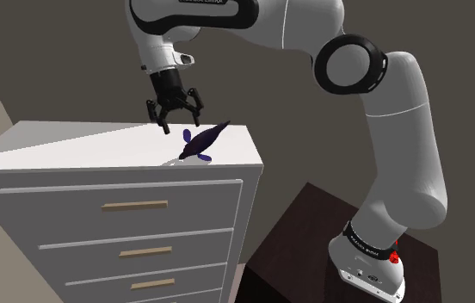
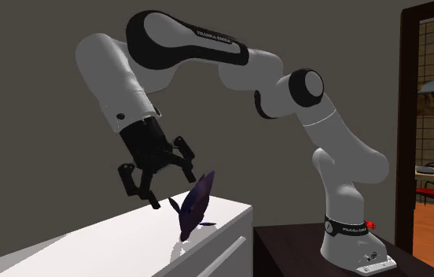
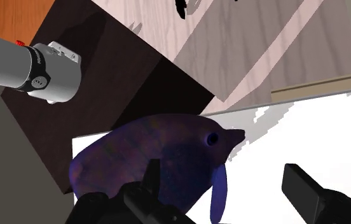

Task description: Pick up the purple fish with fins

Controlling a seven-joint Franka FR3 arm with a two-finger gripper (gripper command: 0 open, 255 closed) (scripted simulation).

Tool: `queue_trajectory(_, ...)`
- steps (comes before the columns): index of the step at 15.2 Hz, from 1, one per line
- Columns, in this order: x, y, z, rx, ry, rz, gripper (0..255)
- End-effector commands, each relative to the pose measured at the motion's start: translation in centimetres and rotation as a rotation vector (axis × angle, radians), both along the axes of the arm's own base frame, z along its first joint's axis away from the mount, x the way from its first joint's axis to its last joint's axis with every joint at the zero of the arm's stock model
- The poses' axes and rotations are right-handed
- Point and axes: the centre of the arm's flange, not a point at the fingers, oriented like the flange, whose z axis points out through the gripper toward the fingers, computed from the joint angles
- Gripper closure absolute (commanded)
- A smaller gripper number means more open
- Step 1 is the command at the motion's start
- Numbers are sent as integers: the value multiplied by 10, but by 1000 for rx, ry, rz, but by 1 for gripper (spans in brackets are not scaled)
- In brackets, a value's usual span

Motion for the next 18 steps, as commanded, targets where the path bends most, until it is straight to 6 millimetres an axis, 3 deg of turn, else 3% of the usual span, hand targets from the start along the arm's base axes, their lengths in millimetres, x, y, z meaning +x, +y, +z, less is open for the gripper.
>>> queue_trajectory(1, 1, -1, -11, 0, 0, -1, 0)
queue_trajectory(4, 1, -1, -19, 0, 0, -1, 0)
queue_trajectory(5, 1, -1, -19, 0, 0, -1, 255)
queue_trajectory(14, 1, -1, -19, 0, 0, -1, 255)
queue_trajectory(18, 1, -1, 2, 0, 0, -1, 255)
